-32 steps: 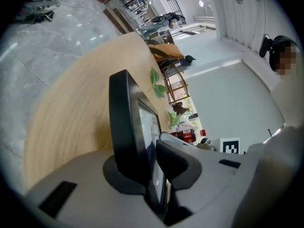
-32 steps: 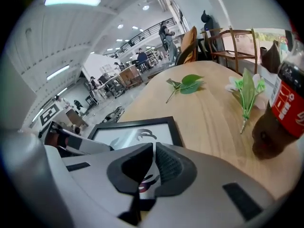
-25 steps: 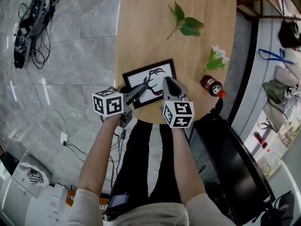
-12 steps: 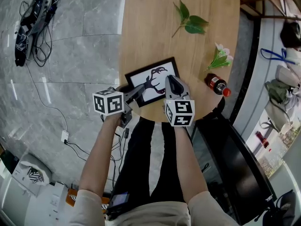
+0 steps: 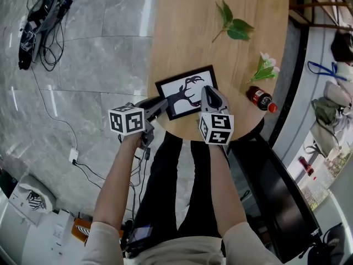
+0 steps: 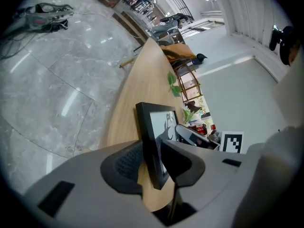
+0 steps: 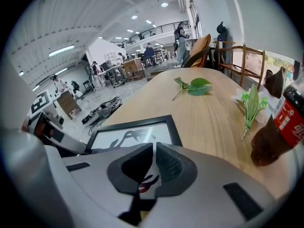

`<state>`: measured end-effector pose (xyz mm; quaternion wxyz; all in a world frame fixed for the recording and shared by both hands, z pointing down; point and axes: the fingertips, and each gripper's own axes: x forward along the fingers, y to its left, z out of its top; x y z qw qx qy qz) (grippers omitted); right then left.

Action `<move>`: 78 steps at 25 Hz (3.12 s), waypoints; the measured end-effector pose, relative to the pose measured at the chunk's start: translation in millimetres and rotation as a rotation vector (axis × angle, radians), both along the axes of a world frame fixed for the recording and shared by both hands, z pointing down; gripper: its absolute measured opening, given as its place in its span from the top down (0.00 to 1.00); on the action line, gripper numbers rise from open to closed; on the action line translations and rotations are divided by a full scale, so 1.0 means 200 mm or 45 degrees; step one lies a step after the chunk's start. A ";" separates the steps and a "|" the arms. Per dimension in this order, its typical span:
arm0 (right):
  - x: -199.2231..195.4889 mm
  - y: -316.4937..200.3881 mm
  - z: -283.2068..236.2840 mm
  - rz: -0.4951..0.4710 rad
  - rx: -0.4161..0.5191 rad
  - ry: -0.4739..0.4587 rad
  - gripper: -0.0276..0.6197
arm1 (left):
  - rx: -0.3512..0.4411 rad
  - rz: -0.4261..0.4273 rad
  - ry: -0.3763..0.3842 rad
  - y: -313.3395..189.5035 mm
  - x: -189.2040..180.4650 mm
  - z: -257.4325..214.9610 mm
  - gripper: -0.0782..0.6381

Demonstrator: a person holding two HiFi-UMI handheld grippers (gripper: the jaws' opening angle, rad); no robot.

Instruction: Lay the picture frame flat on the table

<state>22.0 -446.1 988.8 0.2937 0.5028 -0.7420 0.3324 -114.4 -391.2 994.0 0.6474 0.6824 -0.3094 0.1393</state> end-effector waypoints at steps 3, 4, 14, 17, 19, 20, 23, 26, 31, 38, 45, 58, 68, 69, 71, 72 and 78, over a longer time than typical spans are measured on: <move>-0.02 0.00 0.01 0.014 -0.002 0.003 0.90 | 0.002 -0.045 0.008 0.03 -0.04 0.00 0.71; -0.02 0.00 0.02 0.017 -0.006 0.003 0.90 | 0.002 -0.051 0.001 0.04 -0.05 0.01 0.71; -0.10 0.14 -0.15 -0.060 -0.016 -0.045 0.90 | 0.061 -0.063 -0.039 0.19 -0.08 -0.13 0.71; -0.11 0.22 -0.30 -0.118 -0.007 -0.027 0.90 | 0.129 -0.021 -0.065 0.22 -0.05 -0.29 0.71; -0.09 0.26 -0.45 -0.192 0.026 0.015 0.90 | 0.199 -0.010 -0.062 0.24 -0.03 -0.45 0.71; -0.08 0.28 -0.54 -0.229 0.050 0.037 0.90 | 0.234 -0.004 -0.060 0.25 -0.01 -0.53 0.71; -0.03 0.36 -0.81 -0.261 0.101 0.044 0.90 | 0.329 0.042 -0.101 0.33 0.01 -0.76 0.71; 0.02 0.44 -1.06 -0.236 0.145 0.024 0.90 | 0.407 0.058 -0.156 0.42 0.02 -1.00 0.71; 0.02 0.66 -1.43 -0.223 0.204 -0.022 0.90 | 0.534 0.095 -0.207 0.65 0.08 -1.40 0.71; 0.03 0.99 -1.85 -0.245 0.244 -0.117 0.90 | 0.656 0.150 -0.346 0.95 0.15 -1.80 0.72; 0.02 1.20 -2.07 -0.342 0.329 -0.121 0.90 | 0.810 0.201 -0.520 1.02 0.20 -2.05 0.72; 0.18 1.38 -2.19 -0.456 0.313 -0.171 0.90 | 0.862 0.207 -0.724 1.08 0.54 -2.19 0.74; 0.24 1.36 -2.17 -0.415 0.297 -0.217 0.90 | 0.863 0.225 -0.746 1.12 0.60 -2.18 0.74; 0.24 1.37 -2.17 -0.416 0.297 -0.221 0.90 | 0.865 0.223 -0.759 1.13 0.59 -2.17 0.75; 0.24 1.38 -2.17 -0.416 0.301 -0.232 0.90 | 0.869 0.209 -0.778 1.14 0.58 -2.15 0.77; 0.24 1.39 -2.17 -0.415 0.302 -0.238 0.90 | 0.863 0.202 -0.786 1.15 0.57 -2.15 0.80; 0.24 1.40 -2.14 -0.428 0.283 -0.268 0.90 | 0.872 0.140 -0.743 1.16 0.56 -2.19 0.86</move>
